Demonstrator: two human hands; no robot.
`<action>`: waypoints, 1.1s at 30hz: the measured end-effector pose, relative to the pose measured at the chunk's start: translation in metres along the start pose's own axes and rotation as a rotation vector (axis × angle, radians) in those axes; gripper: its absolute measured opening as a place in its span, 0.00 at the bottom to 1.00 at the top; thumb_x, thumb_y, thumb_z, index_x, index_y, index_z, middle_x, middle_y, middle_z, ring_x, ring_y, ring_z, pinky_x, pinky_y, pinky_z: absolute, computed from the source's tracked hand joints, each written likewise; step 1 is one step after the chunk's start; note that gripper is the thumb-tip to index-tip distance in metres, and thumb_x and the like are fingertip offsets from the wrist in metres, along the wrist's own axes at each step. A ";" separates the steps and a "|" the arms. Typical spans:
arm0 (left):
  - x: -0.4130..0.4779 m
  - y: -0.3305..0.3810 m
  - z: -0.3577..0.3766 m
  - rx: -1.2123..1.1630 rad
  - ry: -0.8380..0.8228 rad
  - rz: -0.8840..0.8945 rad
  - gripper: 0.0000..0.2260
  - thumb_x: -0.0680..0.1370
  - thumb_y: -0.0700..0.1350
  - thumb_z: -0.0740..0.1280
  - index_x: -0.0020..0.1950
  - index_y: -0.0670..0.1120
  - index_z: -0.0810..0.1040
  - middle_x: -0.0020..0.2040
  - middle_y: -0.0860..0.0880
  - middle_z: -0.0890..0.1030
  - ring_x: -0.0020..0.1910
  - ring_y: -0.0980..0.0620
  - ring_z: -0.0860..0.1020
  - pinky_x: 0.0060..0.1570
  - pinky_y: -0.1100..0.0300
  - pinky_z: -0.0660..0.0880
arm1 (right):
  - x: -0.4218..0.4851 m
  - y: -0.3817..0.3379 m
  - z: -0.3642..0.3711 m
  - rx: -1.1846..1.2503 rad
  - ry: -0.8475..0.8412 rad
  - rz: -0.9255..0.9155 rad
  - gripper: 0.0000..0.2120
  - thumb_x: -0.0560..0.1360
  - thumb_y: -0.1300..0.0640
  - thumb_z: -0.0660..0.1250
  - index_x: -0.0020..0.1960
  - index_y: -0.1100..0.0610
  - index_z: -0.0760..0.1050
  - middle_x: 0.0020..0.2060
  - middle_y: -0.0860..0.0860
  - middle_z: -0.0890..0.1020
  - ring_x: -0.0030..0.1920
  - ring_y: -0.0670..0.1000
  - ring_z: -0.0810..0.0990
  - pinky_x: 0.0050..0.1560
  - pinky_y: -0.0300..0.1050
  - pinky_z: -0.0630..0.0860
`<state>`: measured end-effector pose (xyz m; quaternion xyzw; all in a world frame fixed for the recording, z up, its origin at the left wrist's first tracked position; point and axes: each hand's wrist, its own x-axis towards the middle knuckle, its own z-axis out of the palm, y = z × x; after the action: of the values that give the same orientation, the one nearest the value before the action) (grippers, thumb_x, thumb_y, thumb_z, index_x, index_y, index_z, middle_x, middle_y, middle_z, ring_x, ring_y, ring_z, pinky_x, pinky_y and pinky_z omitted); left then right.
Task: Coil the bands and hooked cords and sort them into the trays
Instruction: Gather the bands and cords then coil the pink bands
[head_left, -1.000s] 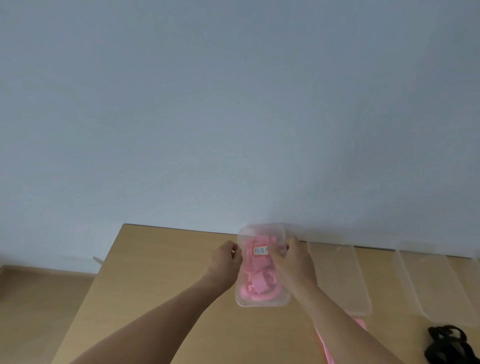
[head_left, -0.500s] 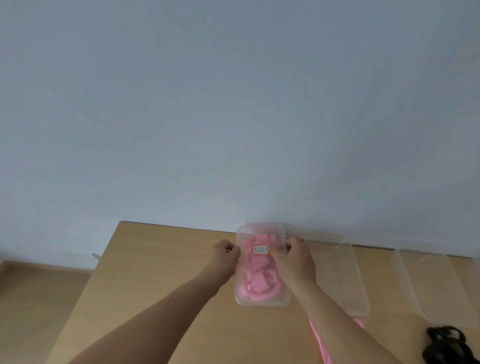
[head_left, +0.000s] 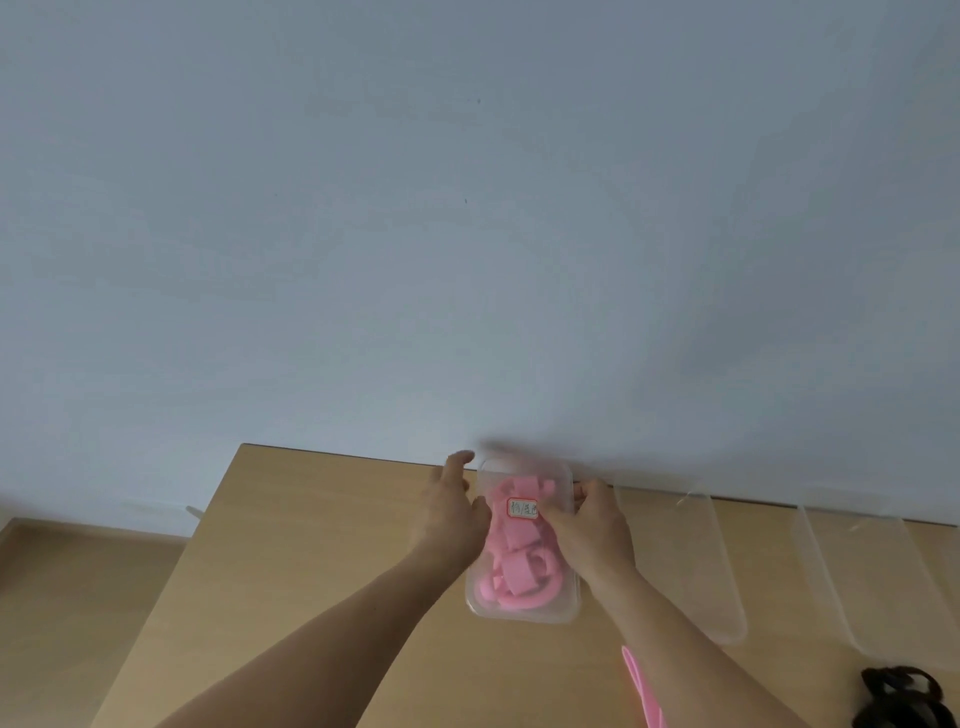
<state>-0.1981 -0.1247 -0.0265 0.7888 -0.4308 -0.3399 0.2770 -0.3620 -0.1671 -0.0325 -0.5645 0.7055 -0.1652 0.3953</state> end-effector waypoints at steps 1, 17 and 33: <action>-0.001 -0.001 0.005 0.087 0.035 0.076 0.20 0.77 0.37 0.62 0.67 0.54 0.71 0.58 0.50 0.71 0.57 0.50 0.72 0.50 0.59 0.71 | 0.000 0.000 0.000 -0.011 -0.005 -0.006 0.17 0.72 0.43 0.70 0.51 0.53 0.71 0.43 0.46 0.78 0.43 0.50 0.79 0.42 0.47 0.75; -0.024 0.003 0.020 0.927 -0.032 0.663 0.27 0.80 0.50 0.49 0.68 0.32 0.73 0.72 0.34 0.69 0.75 0.38 0.63 0.74 0.47 0.52 | -0.014 0.001 0.006 -0.145 0.059 -0.054 0.19 0.76 0.36 0.61 0.47 0.52 0.69 0.39 0.45 0.79 0.40 0.51 0.79 0.35 0.44 0.68; -0.024 0.003 0.021 0.868 -0.145 0.624 0.29 0.80 0.53 0.48 0.72 0.37 0.71 0.74 0.35 0.66 0.75 0.38 0.63 0.71 0.42 0.65 | 0.024 -0.018 -0.006 -0.123 0.078 0.012 0.15 0.81 0.54 0.57 0.48 0.62 0.78 0.45 0.57 0.82 0.49 0.59 0.80 0.41 0.45 0.67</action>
<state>-0.2249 -0.1086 -0.0302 0.6399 -0.7635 -0.0860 -0.0171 -0.3556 -0.1959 -0.0249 -0.5767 0.7326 -0.1409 0.3328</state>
